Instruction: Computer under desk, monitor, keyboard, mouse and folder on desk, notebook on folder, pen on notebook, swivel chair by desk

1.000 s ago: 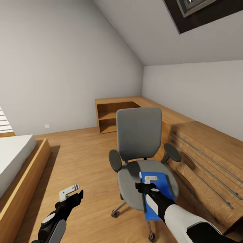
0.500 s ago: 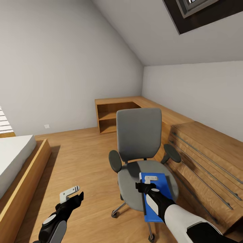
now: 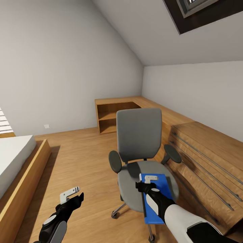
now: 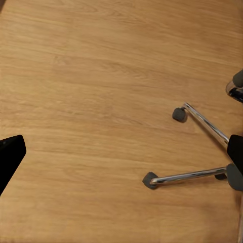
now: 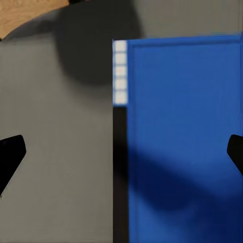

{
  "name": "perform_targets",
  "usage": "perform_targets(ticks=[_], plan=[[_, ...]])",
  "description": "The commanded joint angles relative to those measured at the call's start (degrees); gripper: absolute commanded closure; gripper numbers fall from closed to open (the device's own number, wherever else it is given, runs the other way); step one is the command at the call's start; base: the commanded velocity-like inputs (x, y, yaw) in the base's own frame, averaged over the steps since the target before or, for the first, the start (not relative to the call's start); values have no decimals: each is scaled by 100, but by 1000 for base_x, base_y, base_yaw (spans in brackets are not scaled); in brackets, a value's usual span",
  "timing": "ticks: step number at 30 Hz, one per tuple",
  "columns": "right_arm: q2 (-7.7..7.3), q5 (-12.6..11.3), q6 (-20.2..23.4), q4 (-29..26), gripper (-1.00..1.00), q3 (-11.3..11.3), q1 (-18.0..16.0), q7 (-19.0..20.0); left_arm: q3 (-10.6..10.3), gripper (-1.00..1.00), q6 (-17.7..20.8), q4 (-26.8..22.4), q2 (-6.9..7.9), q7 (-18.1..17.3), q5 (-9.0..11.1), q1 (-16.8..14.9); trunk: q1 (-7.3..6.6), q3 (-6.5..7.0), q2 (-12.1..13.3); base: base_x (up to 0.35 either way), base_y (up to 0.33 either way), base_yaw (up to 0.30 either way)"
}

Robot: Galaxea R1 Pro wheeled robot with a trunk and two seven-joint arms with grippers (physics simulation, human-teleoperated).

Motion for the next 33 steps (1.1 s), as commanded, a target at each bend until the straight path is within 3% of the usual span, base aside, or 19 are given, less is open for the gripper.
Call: perform_targets(ticks=[1,7,16,23,31,33], plan=[[-2,-56,-42,-8,-100,49,-1,-31,-16,-100,8,-7,7,58,58,-4,-1,-6,-3,5,0,0],[1,-54,-653,-95,-100,57,19,-45,-20,-100,-2,71,7,58,58,-5,-1,-6,-3,1,0,0],[-3,-56,-788,-502,-100,53,151,-47,-22,-100,-16,99,7,58,52,-5,-1,-6,-3,0,0,0],[-60,-48,-472,-1997,-100,47,889,-112,-17,-100,-18,101,14,58,43,-3,-1,-6,-3,0,0,0],[-331,-56,1053,-5096,-100,47,2451,-635,-16,-100,-18,100,22,58,41,0,-1,-6,-3,0,0,0],[-357,-61,1218,-5419,-100,51,2628,-702,-16,-100,-18,102,23,58,41,-3,-1,-6,-3,0,0,0]])
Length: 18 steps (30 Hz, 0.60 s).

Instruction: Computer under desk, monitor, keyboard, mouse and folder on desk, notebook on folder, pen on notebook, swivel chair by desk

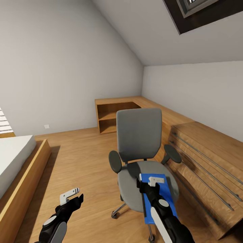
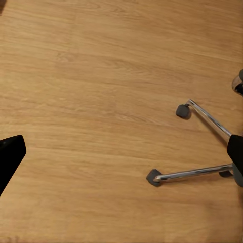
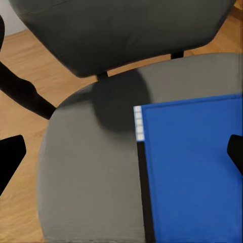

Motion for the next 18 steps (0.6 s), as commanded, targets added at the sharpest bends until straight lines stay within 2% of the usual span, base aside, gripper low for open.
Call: perform_targets(ticks=[1,8,18], plan=[[-14,-49,130,-220,-100,22,114,-88,-16,-100,9,-7,7,58,57,-4,0,-6,-3,0,0,0],[-34,-57,304,-578,-100,36,314,-154,-16,-100,9,-8,15,58,53,-6,0,-6,-3,0,0,0],[-33,-83,323,-624,-100,38,341,-159,-8,-100,-7,-6,21,58,54,-4,0,-6,-3,0,0,0]])
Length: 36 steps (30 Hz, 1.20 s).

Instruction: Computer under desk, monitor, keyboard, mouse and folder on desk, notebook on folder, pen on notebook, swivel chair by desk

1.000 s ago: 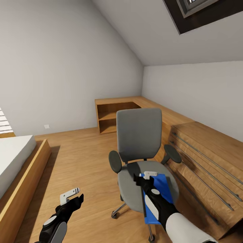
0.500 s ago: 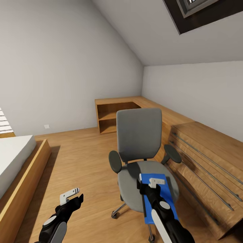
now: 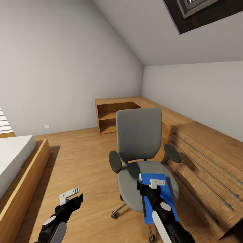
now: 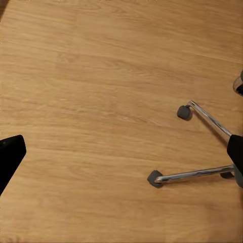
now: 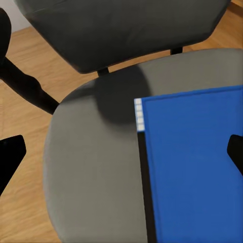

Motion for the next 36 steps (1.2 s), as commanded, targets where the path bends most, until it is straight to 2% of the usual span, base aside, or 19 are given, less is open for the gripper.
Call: perform_targets(ticks=[1,14,19,30,33,36], plan=[[-2,-48,18,-8,-100,11,-3,-46,-16,-100,8,-8,8,57,58,-3,0,-6,-3,0,0,0],[-5,-66,3,5,-100,-28,-2,-51,-15,-100,7,-9,11,57,61,-1,0,25,-3,-261,188,-243],[-15,-68,-6,0,-100,-24,-2,-50,-15,-100,7,-8,9,57,61,-4,0,27,-3,-263,224,-58],[2,-74,-8,7,-100,-37,-2,-50,16,-100,-4,-104,-5,71,75,-6,0,27,-3,-25,52,-36],[3,-174,-4,14,-100,-92,-2,-50,31,-100,-3,-150,-9,81,77,-5,65,-27,-123,0,1,-215],[1,-373,9,21,-100,-206,-2,-50,42,-100,-1,-167,-12,91,78,-6,131,-81,-244,0,0,-247]])
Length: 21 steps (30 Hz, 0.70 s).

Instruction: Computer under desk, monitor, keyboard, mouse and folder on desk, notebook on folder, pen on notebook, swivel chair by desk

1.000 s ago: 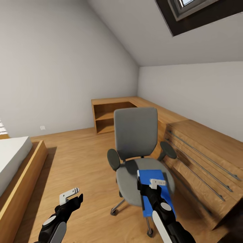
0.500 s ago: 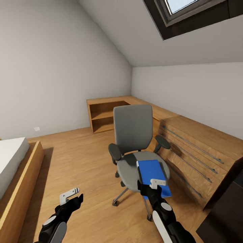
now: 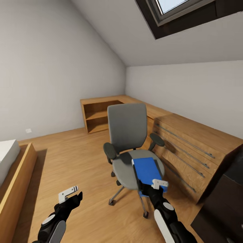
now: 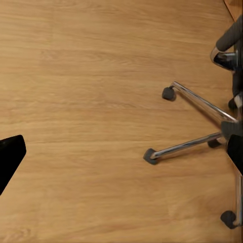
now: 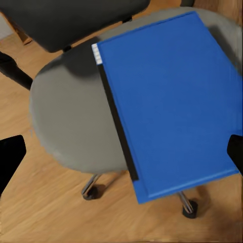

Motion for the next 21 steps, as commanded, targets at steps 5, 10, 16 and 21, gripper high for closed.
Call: perform_targets(ticks=[5,10,16,21], plan=[[-18,-648,53,4,-100,-282,-5,-42,-4,-100,10,-25,9,65,58,0,110,-96,-205,0,0,-265],[-29,-1365,174,67,-100,-722,-5,-27,-7,-100,15,-29,10,67,58,3,220,-186,-406,0,0,-272],[-45,-1938,364,222,-100,-1141,-5,5,40,-100,24,-40,21,61,65,2,352,-294,-646,0,0,-244],[-87,-2349,451,266,-100,-1310,-5,20,333,-100,53,-44,19,49,84,-1,461,-383,-847,0,0,-85]])
